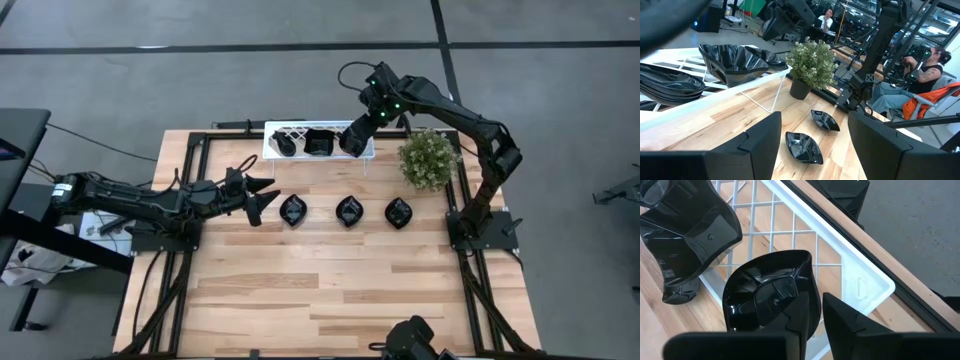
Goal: Pick & Place Mini shaped plates
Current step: Stack the black left leaf shaped plate on top of the leaf shaped plates on the shelf
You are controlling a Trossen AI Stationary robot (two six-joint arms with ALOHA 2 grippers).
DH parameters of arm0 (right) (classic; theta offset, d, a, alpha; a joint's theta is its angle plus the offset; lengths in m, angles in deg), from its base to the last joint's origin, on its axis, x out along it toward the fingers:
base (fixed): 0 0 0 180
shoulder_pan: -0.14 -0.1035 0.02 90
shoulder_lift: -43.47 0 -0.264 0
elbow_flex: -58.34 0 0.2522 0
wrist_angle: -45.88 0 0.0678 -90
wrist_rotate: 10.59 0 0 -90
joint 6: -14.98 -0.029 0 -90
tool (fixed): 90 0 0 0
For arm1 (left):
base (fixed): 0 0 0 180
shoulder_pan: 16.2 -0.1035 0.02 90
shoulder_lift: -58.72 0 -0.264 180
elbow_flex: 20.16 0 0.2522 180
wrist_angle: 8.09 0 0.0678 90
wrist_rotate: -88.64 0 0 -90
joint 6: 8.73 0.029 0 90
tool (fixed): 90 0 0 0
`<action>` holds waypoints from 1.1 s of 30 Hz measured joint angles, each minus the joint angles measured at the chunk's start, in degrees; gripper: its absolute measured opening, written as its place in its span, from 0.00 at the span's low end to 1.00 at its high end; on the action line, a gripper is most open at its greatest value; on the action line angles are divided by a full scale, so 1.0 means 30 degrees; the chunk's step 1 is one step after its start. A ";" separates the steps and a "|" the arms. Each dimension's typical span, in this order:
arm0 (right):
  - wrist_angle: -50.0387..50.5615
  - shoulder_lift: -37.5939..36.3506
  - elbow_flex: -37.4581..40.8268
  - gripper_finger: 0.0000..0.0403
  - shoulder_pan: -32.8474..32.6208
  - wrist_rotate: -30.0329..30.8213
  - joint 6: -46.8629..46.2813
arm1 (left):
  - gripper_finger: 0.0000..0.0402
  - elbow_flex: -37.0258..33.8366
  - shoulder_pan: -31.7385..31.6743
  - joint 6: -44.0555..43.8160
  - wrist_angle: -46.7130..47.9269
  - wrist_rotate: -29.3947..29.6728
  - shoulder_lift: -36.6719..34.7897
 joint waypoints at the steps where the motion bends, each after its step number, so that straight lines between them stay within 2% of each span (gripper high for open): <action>1: 0.0000 0.0000 0.0000 0.13 0.0000 0.0006 0.0000 | 0.58 0.0000 0.0002 0.0000 0.0000 0.0000 0.0000; 10: 0.0104 -0.0375 0.0000 0.01 -0.0034 0.0165 0.0203 | 0.58 0.0000 0.0002 0.0000 0.0000 0.0000 0.0000; 20: 0.0234 -0.3779 -0.0007 0.01 -0.0318 -0.0177 0.1972 | 0.58 0.0000 0.0002 -0.0007 0.0000 -0.0007 0.0007; 33: 0.2937 -0.7855 -0.0002 0.00 -0.0322 -0.0827 0.4134 | 0.58 0.0015 0.0002 -0.0392 0.0001 -0.0007 0.0723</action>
